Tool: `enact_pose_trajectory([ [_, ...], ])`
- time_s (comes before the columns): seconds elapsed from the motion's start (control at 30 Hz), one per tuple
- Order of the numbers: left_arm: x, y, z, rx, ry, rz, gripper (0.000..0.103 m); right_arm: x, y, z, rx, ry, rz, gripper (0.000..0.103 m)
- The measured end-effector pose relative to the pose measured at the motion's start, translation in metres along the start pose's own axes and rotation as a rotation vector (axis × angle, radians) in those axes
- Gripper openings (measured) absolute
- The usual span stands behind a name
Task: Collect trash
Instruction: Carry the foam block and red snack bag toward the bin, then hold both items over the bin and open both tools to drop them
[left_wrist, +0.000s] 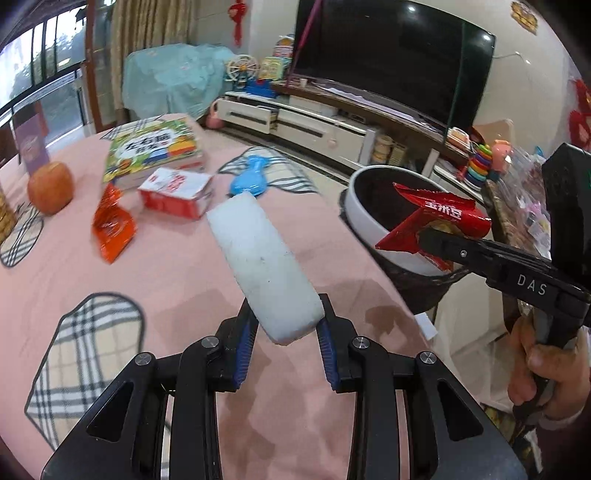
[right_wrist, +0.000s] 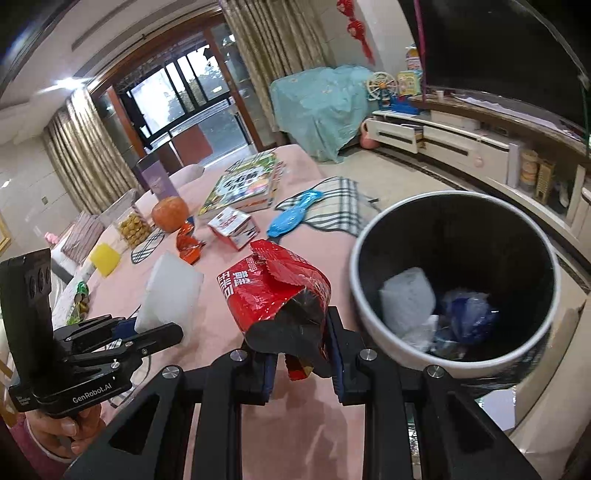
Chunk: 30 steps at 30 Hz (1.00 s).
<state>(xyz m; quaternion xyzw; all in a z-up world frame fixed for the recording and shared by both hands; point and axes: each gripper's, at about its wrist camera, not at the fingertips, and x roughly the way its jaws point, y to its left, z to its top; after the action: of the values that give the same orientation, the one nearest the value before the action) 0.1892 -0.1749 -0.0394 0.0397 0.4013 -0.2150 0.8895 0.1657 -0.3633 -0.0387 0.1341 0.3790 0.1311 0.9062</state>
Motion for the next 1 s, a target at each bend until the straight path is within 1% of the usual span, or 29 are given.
enact_pose_trajectory([
  [0.27,0.01,-0.028,0.014,0.043,0.004,-0.029,0.03,-0.016,-0.029,0.001,0.044,-0.019,-0.035,0.024],
  [1.0,0.025,-0.081,0.048,0.123,-0.013,-0.076,0.03,-0.042,-0.076,0.01,0.104,-0.059,-0.11,0.024],
])
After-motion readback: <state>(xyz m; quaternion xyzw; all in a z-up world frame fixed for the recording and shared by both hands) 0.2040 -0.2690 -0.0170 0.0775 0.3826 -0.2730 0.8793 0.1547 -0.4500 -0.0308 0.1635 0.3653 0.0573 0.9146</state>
